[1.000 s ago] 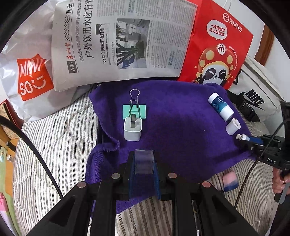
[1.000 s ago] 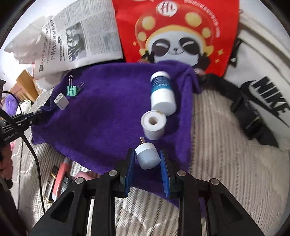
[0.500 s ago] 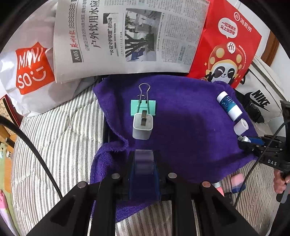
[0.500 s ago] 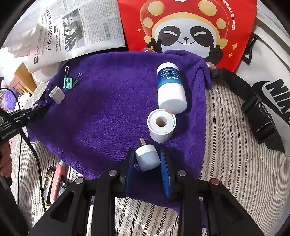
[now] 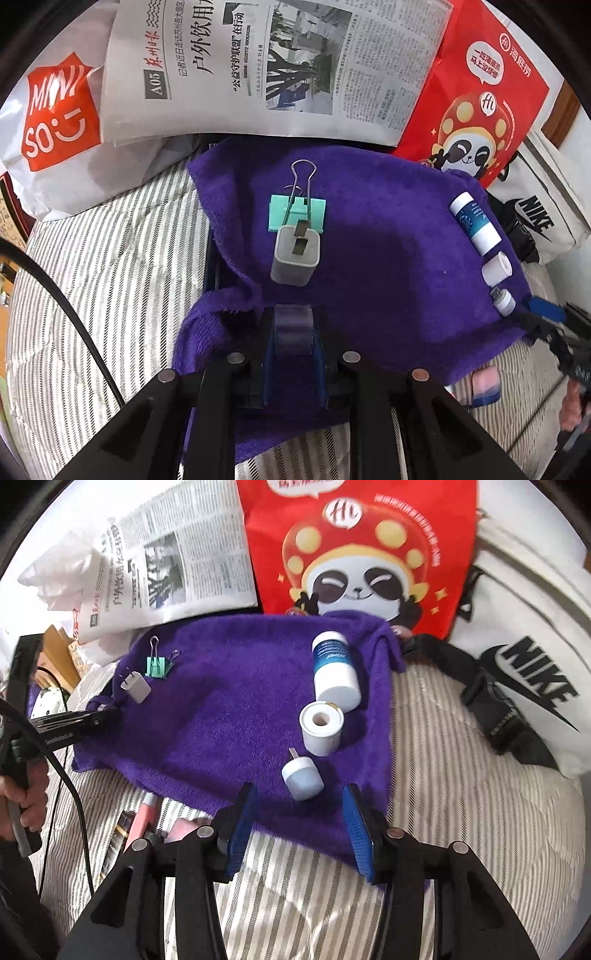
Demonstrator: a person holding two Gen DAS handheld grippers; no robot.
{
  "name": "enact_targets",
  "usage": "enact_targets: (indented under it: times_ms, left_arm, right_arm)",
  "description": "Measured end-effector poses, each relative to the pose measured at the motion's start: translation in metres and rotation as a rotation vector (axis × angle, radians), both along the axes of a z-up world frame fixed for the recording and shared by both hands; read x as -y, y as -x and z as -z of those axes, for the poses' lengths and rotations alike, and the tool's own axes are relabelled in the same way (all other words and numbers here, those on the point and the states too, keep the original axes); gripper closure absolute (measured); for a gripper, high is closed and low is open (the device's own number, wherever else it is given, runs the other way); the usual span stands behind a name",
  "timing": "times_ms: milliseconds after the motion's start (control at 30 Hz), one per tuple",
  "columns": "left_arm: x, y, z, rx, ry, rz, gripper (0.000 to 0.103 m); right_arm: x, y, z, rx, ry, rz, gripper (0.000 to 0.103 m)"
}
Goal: Organize rigid objects
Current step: 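Lower the clear plastic piece beside the charger plug and open the left gripper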
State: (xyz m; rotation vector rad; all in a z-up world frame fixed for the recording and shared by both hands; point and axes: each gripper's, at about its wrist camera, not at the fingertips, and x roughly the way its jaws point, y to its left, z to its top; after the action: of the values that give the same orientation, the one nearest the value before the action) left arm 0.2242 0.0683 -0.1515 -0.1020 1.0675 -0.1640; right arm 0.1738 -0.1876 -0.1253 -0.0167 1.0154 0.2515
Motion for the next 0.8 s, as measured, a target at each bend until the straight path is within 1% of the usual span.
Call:
enact_targets:
  times_ms: [67, 133, 200, 333, 400, 433, 467, 500, 533, 567, 633, 667, 733, 800]
  left_arm:
    - [0.004, -0.003, 0.003, -0.004, -0.018, 0.001, 0.086]
    - [0.011, -0.004, 0.006, 0.000, -0.076, 0.000, 0.086]
    - [0.017, -0.003, 0.007, 0.015, -0.110, 0.008, 0.085]
    - [0.020, -0.002, 0.007, 0.021, -0.109, 0.007, 0.085]
    - [0.021, -0.002, 0.008, 0.013, -0.105, 0.005, 0.085]
    - [0.021, -0.002, 0.007, 0.009, -0.105, 0.006, 0.084]
    - [0.022, -0.004, 0.008, 0.002, -0.101, 0.011, 0.078]
    - [0.024, -0.003, 0.008, -0.005, -0.091, 0.025, 0.070]
    - [0.024, -0.001, 0.007, -0.008, -0.089, 0.036, 0.066]
    - [0.028, 0.000, 0.007, -0.017, -0.105, 0.043, 0.062]
    - [0.033, 0.003, 0.006, -0.032, -0.153, 0.034, 0.062]
    - [0.034, 0.006, 0.004, -0.027, -0.156, 0.023, 0.062]
    - [0.032, 0.014, -0.003, -0.027, -0.128, 0.016, 0.062]
    - [0.031, 0.023, -0.012, -0.015, -0.115, 0.009, 0.062]
  right_arm:
    - [0.002, 0.010, -0.004, 0.020, -0.017, 0.019, 0.055]
    - [0.008, 0.022, -0.007, 0.017, -0.044, 0.026, 0.055]
    - [0.010, 0.032, -0.008, 0.017, -0.061, 0.037, 0.055]
    - [0.011, 0.053, -0.009, 0.026, -0.047, 0.074, 0.055]
    - [0.010, 0.063, -0.010, 0.032, -0.048, 0.069, 0.055]
    - [0.009, 0.066, -0.010, 0.033, -0.051, 0.068, 0.055]
    - [0.009, 0.068, -0.011, 0.035, -0.053, 0.067, 0.055]
    - [0.008, 0.071, -0.012, 0.037, -0.054, 0.063, 0.055]
    - [0.007, 0.074, -0.013, 0.039, -0.051, 0.060, 0.055]
    - [0.007, 0.077, -0.014, 0.043, -0.049, 0.061, 0.055]
    - [0.008, 0.083, -0.017, 0.048, -0.059, 0.056, 0.055]
    - [0.008, 0.085, -0.018, 0.050, -0.066, 0.053, 0.055]
    - [0.009, 0.090, -0.020, 0.053, -0.072, 0.053, 0.055]
    - [0.010, 0.094, -0.022, 0.054, -0.072, 0.051, 0.055]
